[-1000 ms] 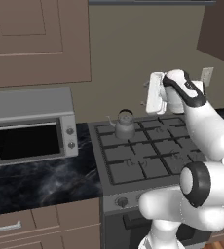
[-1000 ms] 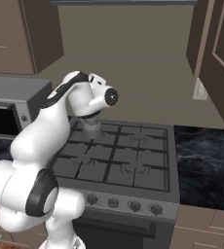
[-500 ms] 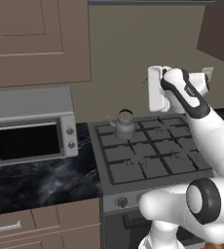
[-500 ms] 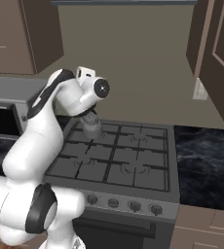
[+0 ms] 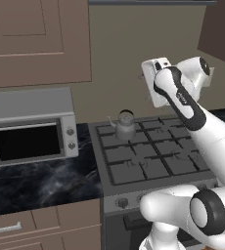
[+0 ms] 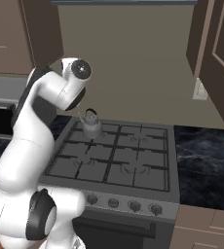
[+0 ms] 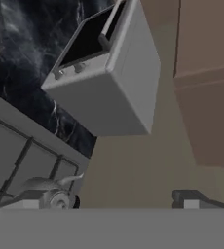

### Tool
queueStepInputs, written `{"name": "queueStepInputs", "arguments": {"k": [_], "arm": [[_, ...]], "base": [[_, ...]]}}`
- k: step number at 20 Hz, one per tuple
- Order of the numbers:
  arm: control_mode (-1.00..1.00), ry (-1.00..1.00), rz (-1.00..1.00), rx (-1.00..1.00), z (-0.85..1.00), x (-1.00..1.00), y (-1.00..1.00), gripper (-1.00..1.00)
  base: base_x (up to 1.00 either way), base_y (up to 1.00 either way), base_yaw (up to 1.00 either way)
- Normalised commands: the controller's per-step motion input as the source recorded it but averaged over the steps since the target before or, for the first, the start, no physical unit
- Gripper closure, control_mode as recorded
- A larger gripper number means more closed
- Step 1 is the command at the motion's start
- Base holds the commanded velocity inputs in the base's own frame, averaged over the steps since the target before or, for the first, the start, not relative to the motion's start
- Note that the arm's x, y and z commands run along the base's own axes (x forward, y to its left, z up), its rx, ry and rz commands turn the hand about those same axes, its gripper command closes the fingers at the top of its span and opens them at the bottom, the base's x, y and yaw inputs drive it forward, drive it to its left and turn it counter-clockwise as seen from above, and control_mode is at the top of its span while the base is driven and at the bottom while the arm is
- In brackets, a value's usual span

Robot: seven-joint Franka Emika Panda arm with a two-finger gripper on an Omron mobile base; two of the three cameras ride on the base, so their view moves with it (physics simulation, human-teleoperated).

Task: Pick the kettle from the cabinet and place it on a stove burner. Then pick the pot from the counter and place it on another stove burner. Finally, turn both burners on.

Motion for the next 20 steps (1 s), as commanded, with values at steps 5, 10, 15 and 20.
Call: {"name": "queueStepInputs", "arguments": {"k": [5, 10, 15, 20], "arm": [[-1.00, 0.00, 0.02, -0.32, 0.29, -0.21, 0.07, -1.00], [-1.00, 0.03, 0.04, -0.25, 0.08, -0.14, 0.01, -1.00], [-1.00, 0.04, 0.03, -0.10, -0.20, -0.10, -0.01, -1.00], [-1.00, 0.02, 0.04, -0.05, -0.11, -0.17, -0.03, -1.00]], "base": [[0.00, 0.00, 0.00], [0.00, 0.00, 0.00], [0.00, 0.00, 0.00], [0.00, 0.00, 0.00]]}}
